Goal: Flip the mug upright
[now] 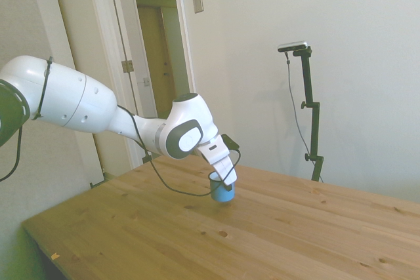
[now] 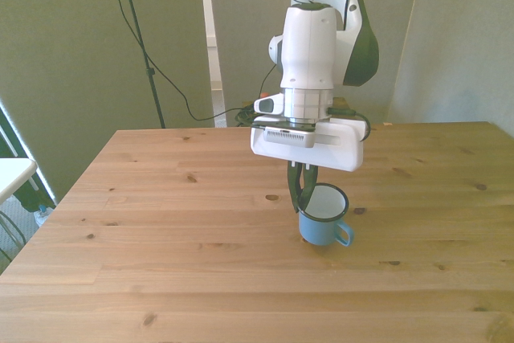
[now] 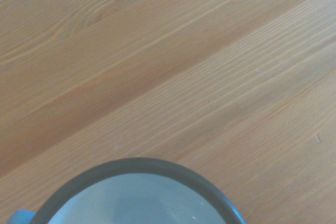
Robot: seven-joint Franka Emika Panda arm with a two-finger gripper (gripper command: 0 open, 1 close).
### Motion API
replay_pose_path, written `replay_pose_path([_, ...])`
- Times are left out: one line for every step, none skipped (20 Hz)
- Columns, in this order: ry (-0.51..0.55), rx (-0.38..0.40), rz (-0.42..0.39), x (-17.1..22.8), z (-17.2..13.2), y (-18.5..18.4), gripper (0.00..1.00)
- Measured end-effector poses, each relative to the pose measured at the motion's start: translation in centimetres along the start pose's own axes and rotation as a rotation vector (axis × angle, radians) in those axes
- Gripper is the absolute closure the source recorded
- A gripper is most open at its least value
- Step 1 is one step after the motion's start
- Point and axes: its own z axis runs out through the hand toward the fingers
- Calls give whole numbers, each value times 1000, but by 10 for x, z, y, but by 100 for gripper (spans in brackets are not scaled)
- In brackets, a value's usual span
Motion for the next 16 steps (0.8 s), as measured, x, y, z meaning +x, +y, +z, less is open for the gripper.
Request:
replay_pose_path([-1, -1, 2, -1, 2, 0, 100])
replay_pose_path([0, -1, 4, -1, 5, 0, 100])
replay_pose_path([0, -1, 6, -2, 7, 0, 100])
replay_pose_path([-1, -3, 8, -3, 9, 1, 100])
replay_pose_path([-1, -5, 9, -4, 11, 1, 100])
replay_pose_path([-2, -6, 11, -5, 13, 1, 100])
replay_pose_path([-2, -7, 12, -6, 14, 1, 100])
replay_pose_path([-2, -7, 13, -7, 16, 1, 100])
replay_pose_path([-2, -8, 12, -7, 17, 1, 100])
replay_pose_path([-2, -10, 11, -8, 18, 1, 100])
replay_pose_path([-2, -12, 10, -9, 20, 1, 100])
replay_pose_path([-2, -12, 9, -10, 21, 1, 100])
replay_pose_path([-2, -13, 9, -11, 21, 1, 100])
replay_pose_path([-2, -13, 9, -11, 22, 1, 0])
replay_pose_path([-3, -14, 9, -11, 22, 1, 0])
replay_pose_path([-3, -15, 9, -12, 22, 2, 0])
